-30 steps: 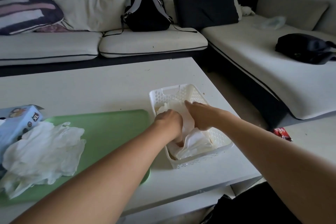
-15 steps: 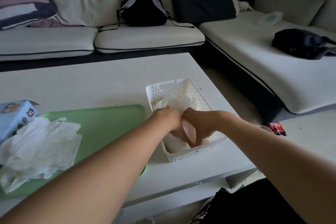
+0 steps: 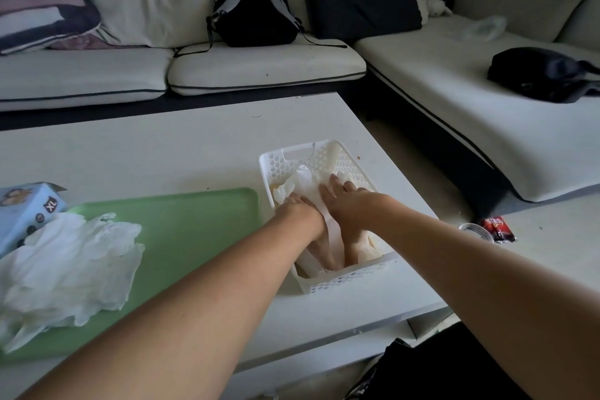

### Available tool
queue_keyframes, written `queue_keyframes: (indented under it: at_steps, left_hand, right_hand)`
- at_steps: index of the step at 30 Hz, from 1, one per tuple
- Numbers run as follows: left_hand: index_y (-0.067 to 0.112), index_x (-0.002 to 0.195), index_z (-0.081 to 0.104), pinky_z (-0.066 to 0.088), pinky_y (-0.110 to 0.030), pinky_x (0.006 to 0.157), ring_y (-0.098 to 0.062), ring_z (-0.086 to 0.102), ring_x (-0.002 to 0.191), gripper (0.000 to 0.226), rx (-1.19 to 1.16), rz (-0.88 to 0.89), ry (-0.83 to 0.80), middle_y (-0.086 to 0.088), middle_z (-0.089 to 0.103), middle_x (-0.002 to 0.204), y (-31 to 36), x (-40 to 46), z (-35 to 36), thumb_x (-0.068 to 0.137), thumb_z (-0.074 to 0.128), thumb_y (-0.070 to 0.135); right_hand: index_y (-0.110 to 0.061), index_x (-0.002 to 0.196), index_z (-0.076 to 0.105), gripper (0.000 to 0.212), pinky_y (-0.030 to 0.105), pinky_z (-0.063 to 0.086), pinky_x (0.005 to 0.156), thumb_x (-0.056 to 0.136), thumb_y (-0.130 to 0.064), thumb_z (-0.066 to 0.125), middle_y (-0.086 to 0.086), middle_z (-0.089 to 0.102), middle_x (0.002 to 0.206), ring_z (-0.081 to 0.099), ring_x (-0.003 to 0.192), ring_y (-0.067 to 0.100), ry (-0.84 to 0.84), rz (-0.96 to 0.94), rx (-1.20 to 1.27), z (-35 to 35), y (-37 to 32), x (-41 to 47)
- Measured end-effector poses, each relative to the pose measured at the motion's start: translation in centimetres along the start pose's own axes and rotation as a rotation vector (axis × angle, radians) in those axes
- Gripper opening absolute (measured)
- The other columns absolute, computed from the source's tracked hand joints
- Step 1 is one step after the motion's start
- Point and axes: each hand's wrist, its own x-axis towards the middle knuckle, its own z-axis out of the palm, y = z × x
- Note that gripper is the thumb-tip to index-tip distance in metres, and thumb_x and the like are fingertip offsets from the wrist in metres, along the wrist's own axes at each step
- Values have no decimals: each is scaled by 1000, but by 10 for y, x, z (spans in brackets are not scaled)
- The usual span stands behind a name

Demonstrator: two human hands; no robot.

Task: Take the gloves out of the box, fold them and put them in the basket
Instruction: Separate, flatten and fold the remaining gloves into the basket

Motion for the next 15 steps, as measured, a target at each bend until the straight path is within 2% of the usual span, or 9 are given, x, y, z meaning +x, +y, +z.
queue_keyframes:
  at_steps: [3,5,7,13,15]
  left_hand:
    - [-6,156,-12,26,-45,121,-37,13,152,155,-58,-21,12,-26,9,161,0,13,6,62,79,77]
    - [-4,157,-5,27,-45,120,-34,16,152,133,-124,-44,54,-21,14,161,0,17,8,76,80,59]
    - [-4,157,-2,29,-43,118,-31,20,150,126,-146,-64,81,-18,17,160,0,18,10,80,81,51]
    - [-3,158,-2,32,-41,117,-31,20,151,128,-152,-55,70,-19,14,162,-3,8,7,79,83,51]
    - [0,159,0,29,-43,119,-33,17,152,132,-144,-5,51,-21,12,164,-3,-2,1,75,79,65]
  right_hand:
    - [-1,156,-13,143,51,17,121,65,-42,90,29,-15,161,1,150,45,47,-14,-80,3,0,5]
    - [-2,156,-13,143,51,14,122,66,-43,90,28,-14,161,-1,151,43,44,-14,-77,3,0,7]
    - [-3,155,-18,144,48,11,123,67,-43,90,25,-17,162,-7,152,40,-15,-18,-22,2,1,8]
    - [-7,152,-27,153,47,9,123,63,-50,90,19,-21,163,-12,153,35,-139,-4,66,-3,0,6]
    - [-9,154,-23,152,49,16,124,62,-50,91,19,-17,164,-3,153,37,-141,4,51,-7,-1,6]
